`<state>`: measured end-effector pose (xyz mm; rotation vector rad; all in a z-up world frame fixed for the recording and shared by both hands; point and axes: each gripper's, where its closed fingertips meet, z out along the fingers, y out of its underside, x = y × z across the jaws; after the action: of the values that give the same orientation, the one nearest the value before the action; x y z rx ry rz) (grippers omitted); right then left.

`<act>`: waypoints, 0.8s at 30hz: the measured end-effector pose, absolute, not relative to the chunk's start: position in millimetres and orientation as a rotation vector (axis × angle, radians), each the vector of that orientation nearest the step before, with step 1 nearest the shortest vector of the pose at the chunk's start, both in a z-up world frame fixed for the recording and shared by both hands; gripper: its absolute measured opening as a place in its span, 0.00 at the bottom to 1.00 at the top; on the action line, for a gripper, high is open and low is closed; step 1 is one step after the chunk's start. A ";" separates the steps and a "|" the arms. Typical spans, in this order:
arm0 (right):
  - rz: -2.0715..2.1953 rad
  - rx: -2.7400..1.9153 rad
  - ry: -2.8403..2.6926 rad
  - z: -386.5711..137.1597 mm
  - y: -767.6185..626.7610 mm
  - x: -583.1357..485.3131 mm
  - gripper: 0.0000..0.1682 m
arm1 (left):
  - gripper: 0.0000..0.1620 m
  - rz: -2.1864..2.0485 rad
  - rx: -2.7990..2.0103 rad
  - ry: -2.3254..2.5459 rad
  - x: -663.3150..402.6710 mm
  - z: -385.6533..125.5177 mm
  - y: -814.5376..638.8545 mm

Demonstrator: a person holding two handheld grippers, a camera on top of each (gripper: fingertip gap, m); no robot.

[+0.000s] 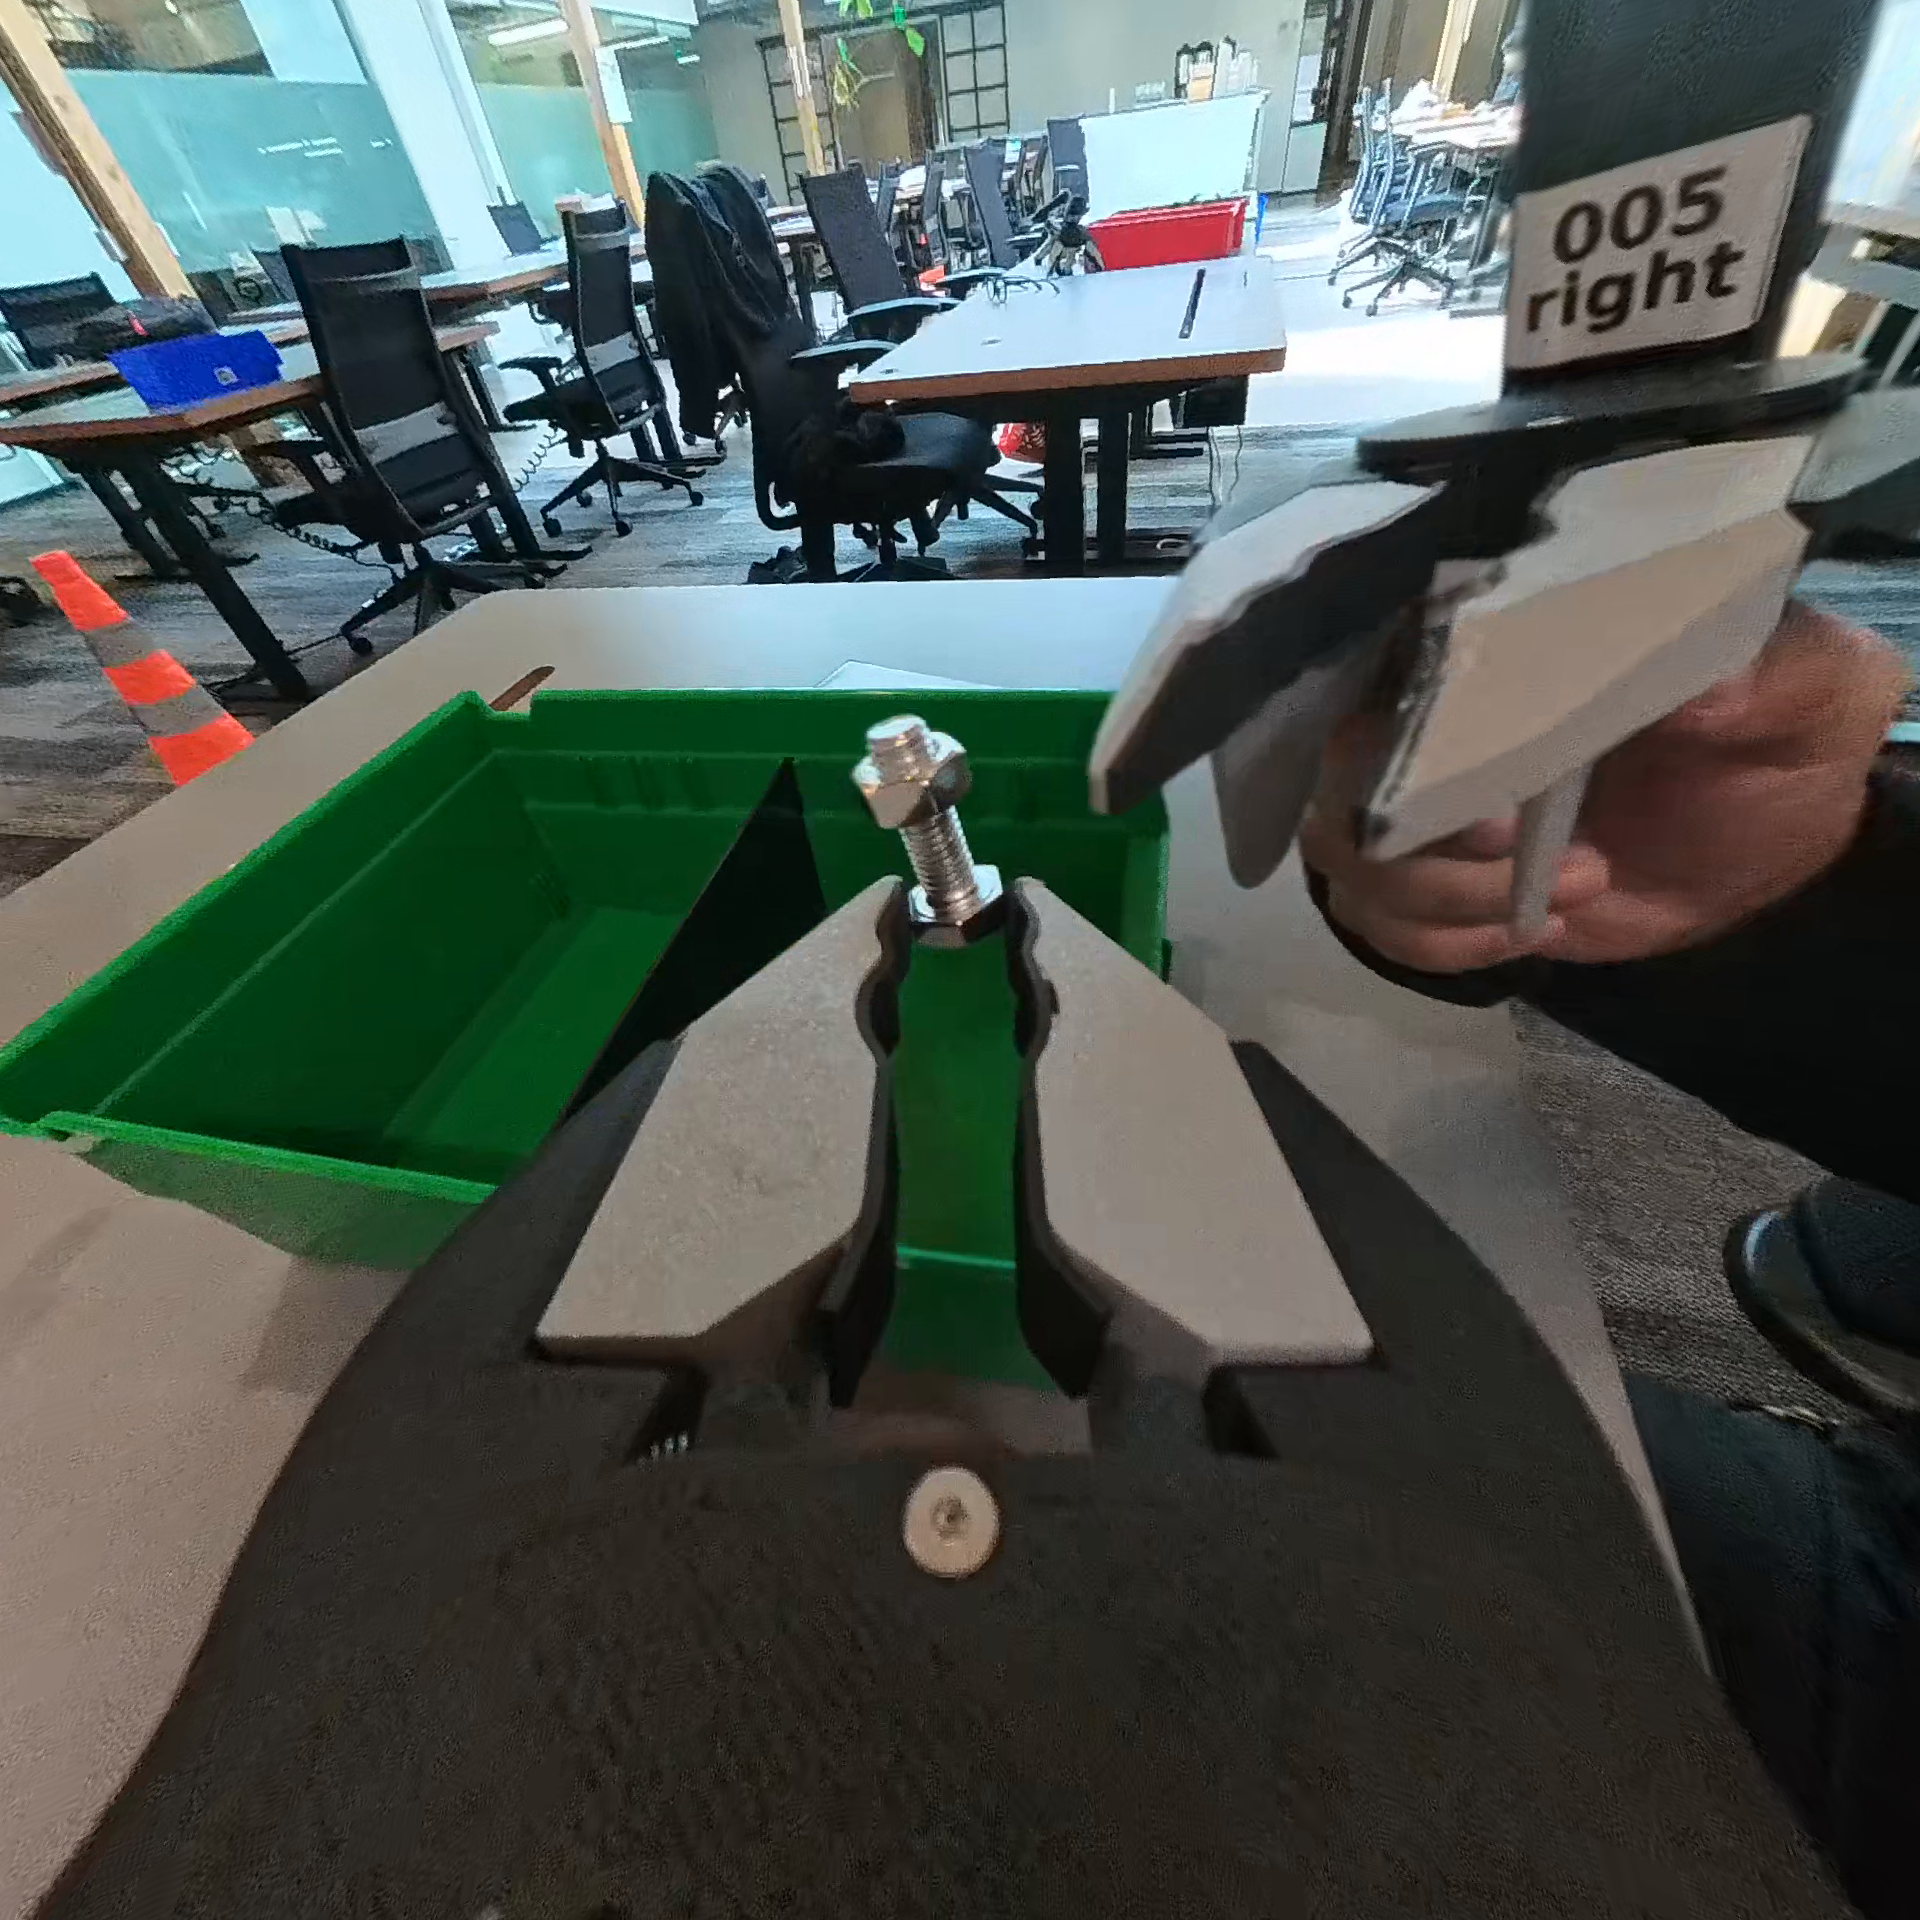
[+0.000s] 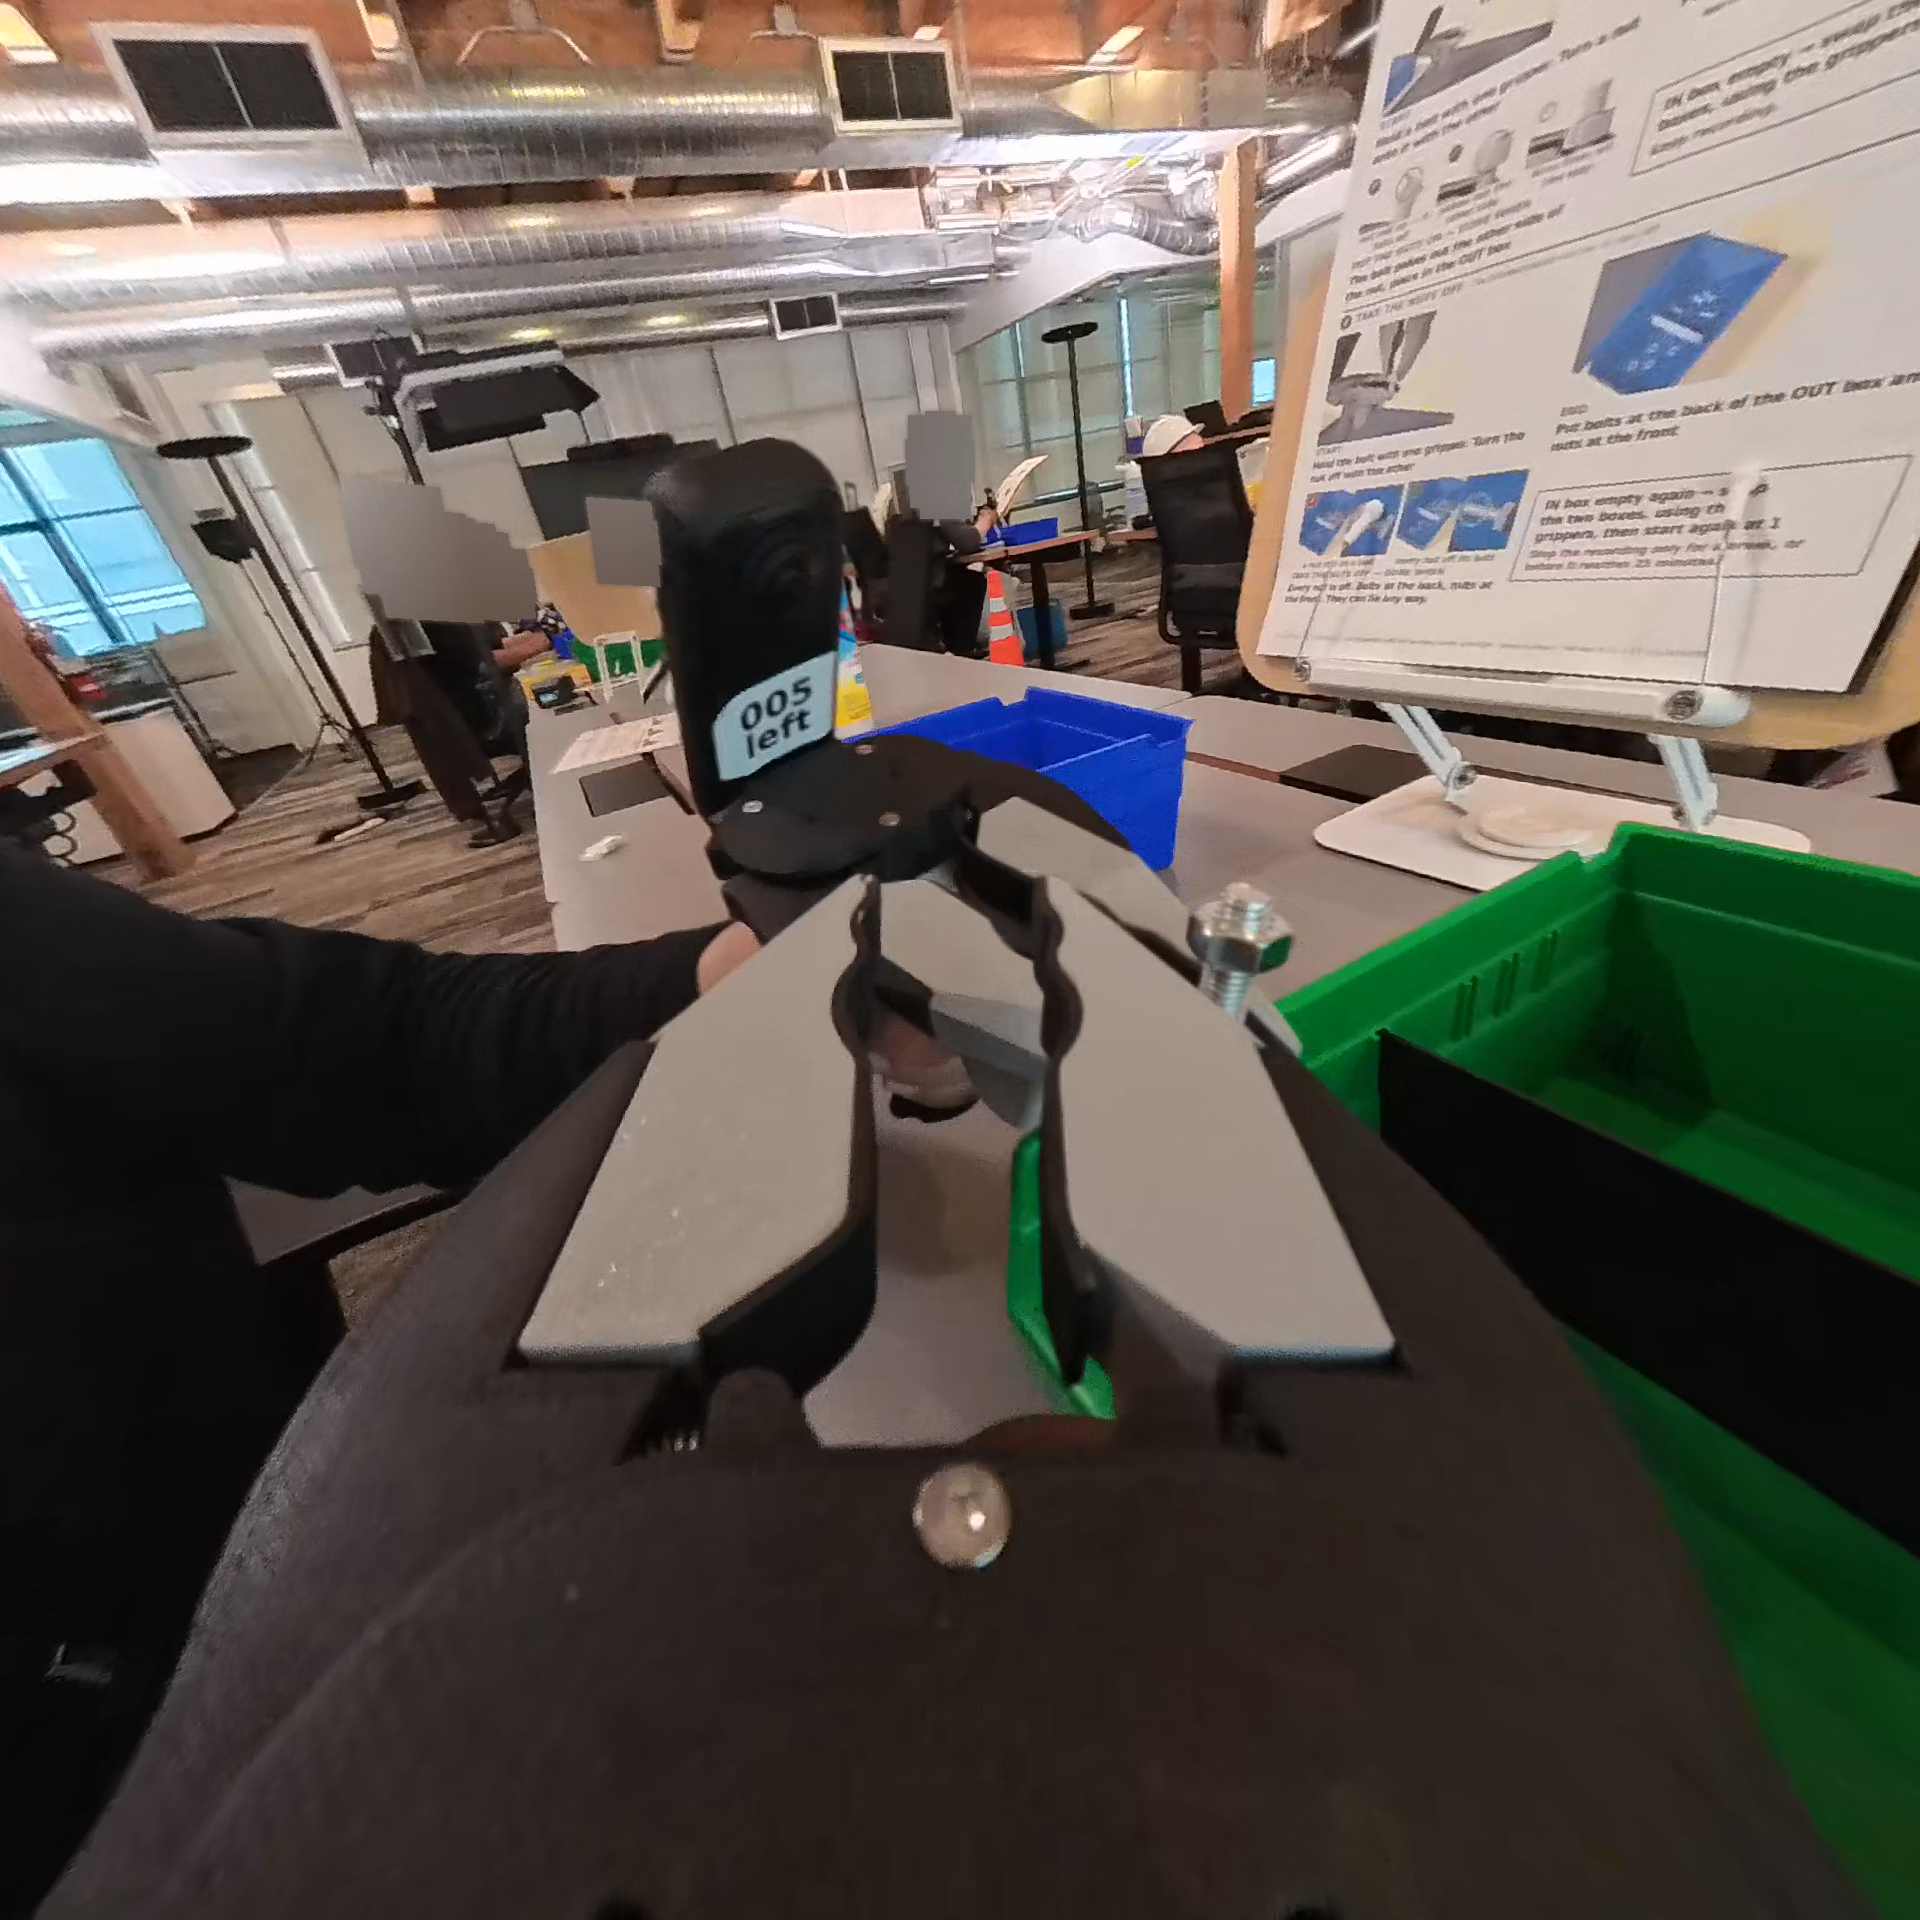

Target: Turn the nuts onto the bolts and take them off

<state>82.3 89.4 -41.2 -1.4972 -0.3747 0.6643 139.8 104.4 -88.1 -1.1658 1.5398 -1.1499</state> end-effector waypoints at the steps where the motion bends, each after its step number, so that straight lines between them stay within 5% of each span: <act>1: 0.650 -1.511 -0.374 -44.2 92.5 85.6 0.17 | 0.10 -1.144 -1.161 1.545 139.6 -88.9 104.2; 3: 0.648 -1.545 -0.360 -51.8 100.0 93.0 0.17 | 0.10 -1.153 -1.140 1.549 137.0 -87.5 101.6; 5: 0.653 -1.530 -0.310 -51.7 105.3 107.4 0.00 | 0.10 -1.156 -1.133 1.547 133.1 -85.8 101.1; 8: 0.581 -1.520 -0.135 -51.5 113.1 148.6 0.22 | 0.09 -1.179 -1.139 1.547 126.3 -85.7 102.5; 19: 0.689 -1.541 -0.417 -44.5 103.2 77.4 0.18 | 0.10 -1.144 -1.136 1.525 123.4 -89.8 105.0; 21: 0.653 -1.565 -0.336 -47.9 111.2 96.7 0.00 | 0.09 -1.157 -1.132 1.510 120.8 -86.1 104.7; 22: 0.624 -1.583 -0.277 -49.9 113.4 111.3 0.04 | 0.09 -1.162 -1.134 1.495 119.0 -83.3 107.2; 23: 0.557 -1.595 -0.185 -51.1 116.9 131.2 0.28 | 0.09 -1.180 -1.127 1.493 116.6 -80.9 107.8; 24: 0.532 -1.580 -0.167 -48.3 113.9 139.8 0.24 | 0.09 -1.192 -1.136 1.496 114.9 -80.9 108.6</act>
<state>139.8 113.9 -48.3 -1.5800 -0.1671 0.5321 114.9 108.6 -80.9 -1.1360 1.4963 -1.1923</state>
